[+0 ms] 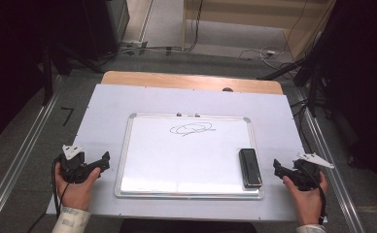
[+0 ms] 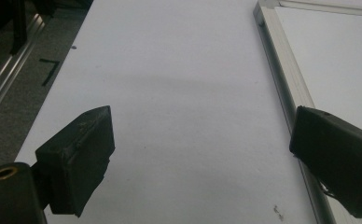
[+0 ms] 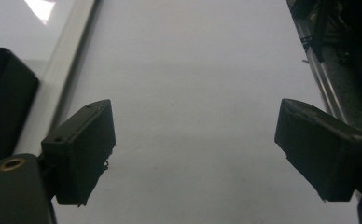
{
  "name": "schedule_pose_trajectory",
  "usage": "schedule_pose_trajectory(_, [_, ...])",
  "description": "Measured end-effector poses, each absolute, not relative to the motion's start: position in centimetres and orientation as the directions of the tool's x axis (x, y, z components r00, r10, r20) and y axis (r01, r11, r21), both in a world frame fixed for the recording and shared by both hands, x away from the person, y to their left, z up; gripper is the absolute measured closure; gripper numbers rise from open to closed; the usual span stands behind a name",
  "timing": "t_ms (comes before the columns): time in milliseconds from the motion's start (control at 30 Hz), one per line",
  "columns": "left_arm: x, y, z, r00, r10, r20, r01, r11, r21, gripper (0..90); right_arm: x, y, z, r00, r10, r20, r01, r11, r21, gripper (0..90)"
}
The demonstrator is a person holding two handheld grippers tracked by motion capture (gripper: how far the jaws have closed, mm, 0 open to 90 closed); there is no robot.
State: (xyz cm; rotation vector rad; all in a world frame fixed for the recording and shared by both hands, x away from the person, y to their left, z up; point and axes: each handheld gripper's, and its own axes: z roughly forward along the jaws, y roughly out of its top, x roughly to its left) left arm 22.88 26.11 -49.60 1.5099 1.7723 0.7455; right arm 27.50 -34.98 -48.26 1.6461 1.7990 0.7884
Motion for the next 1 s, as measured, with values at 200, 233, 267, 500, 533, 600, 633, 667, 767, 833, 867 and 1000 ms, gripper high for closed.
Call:
schedule_pose_trajectory(200, [23.0,25.9,-49.6,-0.091,0.987,-0.131,0.594,0.159,0.788,7.0,26.5,-34.3,-47.5,-0.105,0.994,-0.005,0.640,0.071,0.765,9.6])
schedule_pose_trajectory(233, [23.0,25.9,-49.6,-0.091,0.987,-0.131,0.594,0.159,0.788,7.0,26.4,-34.1,-47.5,-0.107,0.994,0.000,0.641,0.069,0.765,9.6])
schedule_pose_trajectory(267, [23.0,25.9,-49.6,-0.085,0.988,-0.131,0.597,0.155,0.787,7.0,26.4,-34.0,-47.4,-0.109,0.994,0.001,0.638,0.069,0.767,9.6])
schedule_pose_trajectory(500, [23.1,25.9,-49.6,-0.087,0.987,-0.132,0.597,0.158,0.787,7.0,26.4,-33.0,-47.2,-0.133,0.991,0.025,0.637,0.066,0.768,9.8])
schedule_pose_trajectory(533, [23.1,25.9,-49.6,-0.087,0.987,-0.132,0.597,0.158,0.787,7.0,26.4,-32.9,-47.2,-0.138,0.990,0.032,0.636,0.064,0.769,9.8])
schedule_pose_trajectory(600, [23.1,25.9,-49.6,-0.086,0.988,-0.130,0.598,0.156,0.786,7.0,26.5,-32.6,-47.1,-0.145,0.989,0.036,0.635,0.065,0.770,10.1])
schedule_pose_trajectory(633, [23.1,25.8,-49.6,-0.085,0.988,-0.129,0.599,0.154,0.786,7.0,26.5,-32.4,-47.1,-0.149,0.988,0.037,0.635,0.067,0.769,10.1])
schedule_pose_trajectory(667, [23.1,25.8,-49.6,-0.084,0.988,-0.129,0.599,0.154,0.786,7.0,26.5,-32.2,-47.1,-0.151,0.988,0.038,0.636,0.067,0.769,10.1])
schedule_pose_trajectory(767, [23.1,25.8,-49.7,-0.084,0.988,-0.129,0.599,0.154,0.786,7.1,26.7,-31.7,-47.1,-0.163,0.986,0.041,0.634,0.073,0.769,10.5])
schedule_pose_trajectory(833, [23.1,25.8,-49.6,-0.085,0.988,-0.129,0.599,0.154,0.786,7.0,26.9,-31.3,-47.0,-0.170,0.984,0.043,0.632,0.076,0.771,10.7])
schedule_pose_trajectory(867, [23.1,25.9,-49.6,-0.086,0.988,-0.129,0.599,0.155,0.786,7.0,26.9,-31.1,-47.0,-0.173,0.984,0.043,0.633,0.077,0.770,10.9])
schedule_pose_trajectory(1000, [23.1,25.9,-49.6,-0.085,0.988,-0.129,0.599,0.154,0.786,7.1,27.2,-30.2,-47.1,-0.192,0.981,0.040,0.635,0.093,0.767,11.2])
